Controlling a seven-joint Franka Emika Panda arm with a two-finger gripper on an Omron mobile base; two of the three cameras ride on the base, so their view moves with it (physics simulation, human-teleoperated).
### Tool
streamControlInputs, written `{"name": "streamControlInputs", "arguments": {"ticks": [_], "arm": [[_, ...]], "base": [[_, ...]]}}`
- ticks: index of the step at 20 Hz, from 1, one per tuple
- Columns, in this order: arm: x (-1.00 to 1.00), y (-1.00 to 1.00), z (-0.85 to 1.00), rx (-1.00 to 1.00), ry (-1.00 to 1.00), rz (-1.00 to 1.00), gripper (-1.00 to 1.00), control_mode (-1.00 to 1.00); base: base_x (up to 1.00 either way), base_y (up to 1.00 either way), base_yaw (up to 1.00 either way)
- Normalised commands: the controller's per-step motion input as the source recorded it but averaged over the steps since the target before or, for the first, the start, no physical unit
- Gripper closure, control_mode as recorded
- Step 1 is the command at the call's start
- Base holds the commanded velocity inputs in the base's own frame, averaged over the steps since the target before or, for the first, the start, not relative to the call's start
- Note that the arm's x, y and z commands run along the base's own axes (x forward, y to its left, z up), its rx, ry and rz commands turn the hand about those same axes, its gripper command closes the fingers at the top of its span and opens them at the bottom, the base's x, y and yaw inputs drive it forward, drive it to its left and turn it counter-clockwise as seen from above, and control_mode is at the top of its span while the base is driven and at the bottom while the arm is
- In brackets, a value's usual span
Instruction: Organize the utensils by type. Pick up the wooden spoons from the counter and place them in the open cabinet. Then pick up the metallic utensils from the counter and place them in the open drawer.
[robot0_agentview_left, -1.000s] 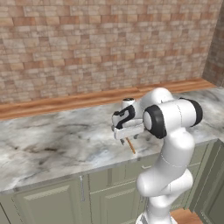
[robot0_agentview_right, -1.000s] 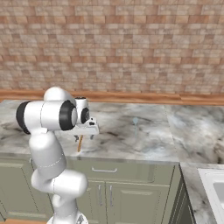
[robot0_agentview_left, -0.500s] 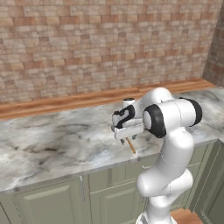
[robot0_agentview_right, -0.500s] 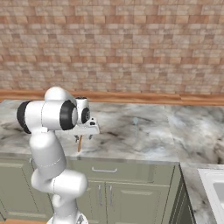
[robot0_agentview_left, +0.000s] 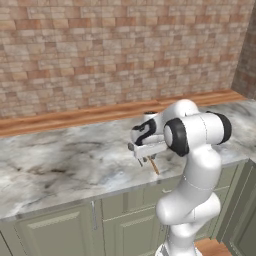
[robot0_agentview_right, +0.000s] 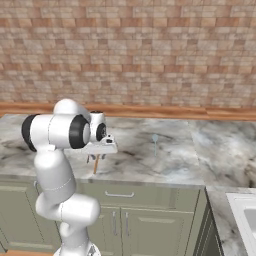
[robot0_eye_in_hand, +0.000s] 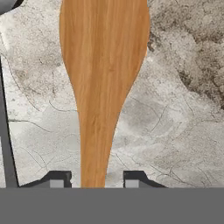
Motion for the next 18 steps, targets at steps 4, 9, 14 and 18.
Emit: {"name": "streamControlInputs", "arguments": {"ticks": [4, 9, 14, 18], "arm": [[0.00, -0.43, -0.12, 0.00, 0.00, 0.03, 1.00, -1.00], [-0.03, -0.42, -0.02, 0.00, 0.00, 0.05, 1.00, -1.00], [-0.05, -0.23, 0.29, 0.03, 0.00, 0.08, 1.00, -1.00], [-0.20, -0.09, 0.62, 0.11, -0.02, 0.12, 1.00, -1.00]], "base": [[0.00, 0.00, 0.00], [0.00, 0.00, 0.00], [0.00, 0.00, 0.00], [0.00, 0.00, 0.00]]}}
